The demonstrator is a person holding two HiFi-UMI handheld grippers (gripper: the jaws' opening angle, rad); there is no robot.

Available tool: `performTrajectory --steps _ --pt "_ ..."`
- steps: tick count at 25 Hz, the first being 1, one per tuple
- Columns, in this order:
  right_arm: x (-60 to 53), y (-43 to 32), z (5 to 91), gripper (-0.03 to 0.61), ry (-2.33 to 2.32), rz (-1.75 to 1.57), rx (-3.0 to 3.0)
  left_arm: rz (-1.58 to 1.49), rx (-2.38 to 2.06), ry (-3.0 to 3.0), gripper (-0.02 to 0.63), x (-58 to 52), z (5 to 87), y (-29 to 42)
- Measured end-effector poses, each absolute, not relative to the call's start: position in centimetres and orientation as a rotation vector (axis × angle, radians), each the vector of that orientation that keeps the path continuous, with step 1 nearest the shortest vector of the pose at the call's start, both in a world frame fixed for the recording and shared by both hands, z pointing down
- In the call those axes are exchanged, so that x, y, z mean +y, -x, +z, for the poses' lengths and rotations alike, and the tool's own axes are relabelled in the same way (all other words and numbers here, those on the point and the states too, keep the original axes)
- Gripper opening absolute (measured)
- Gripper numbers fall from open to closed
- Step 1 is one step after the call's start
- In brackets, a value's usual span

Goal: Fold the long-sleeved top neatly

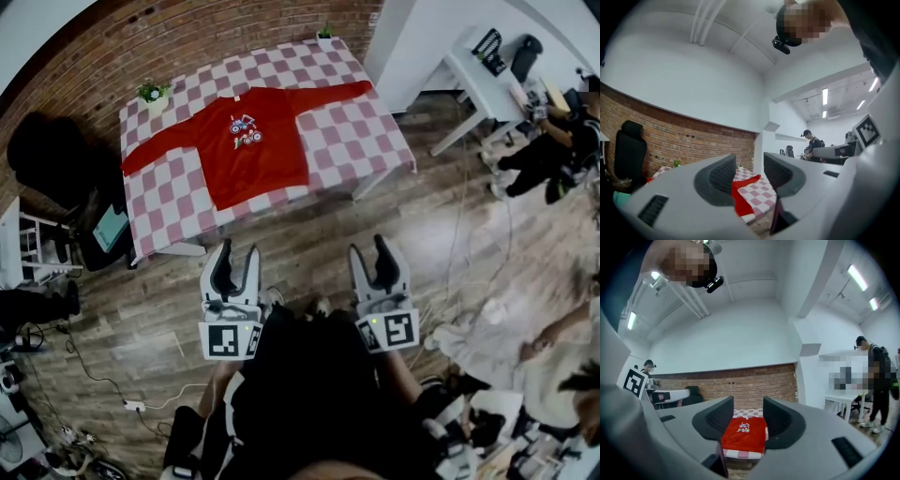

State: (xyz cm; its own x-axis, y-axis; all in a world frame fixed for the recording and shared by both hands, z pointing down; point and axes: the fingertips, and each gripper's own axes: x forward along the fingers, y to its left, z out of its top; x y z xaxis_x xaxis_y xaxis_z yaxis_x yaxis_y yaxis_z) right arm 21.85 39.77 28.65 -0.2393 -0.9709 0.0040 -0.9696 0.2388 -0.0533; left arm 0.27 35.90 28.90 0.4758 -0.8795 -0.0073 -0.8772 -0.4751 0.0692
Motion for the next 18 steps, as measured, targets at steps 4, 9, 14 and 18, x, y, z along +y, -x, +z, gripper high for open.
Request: performTrajectory --steps 4,9,14,18 --pt "39.6 -21.7 30.1 0.178 1.963 -0.131 2.454 -0.038 -1.551 -2.642 0.169 35.7 29.7 -0.2" --pt "39.3 -20.7 31.0 0.178 1.995 -0.174 2.443 -0.025 -1.525 -2.654 0.169 35.0 30.3 0.7" --pt "38.9 -19.8 31.5 0.178 2.050 -0.195 2.399 -0.029 -1.488 -2.662 0.169 34.5 31.0 1.9" --pt "38.3 -18.6 31.8 0.178 2.073 -0.209 2.353 -0.024 -1.438 -2.665 0.167 33.8 32.0 3.0"
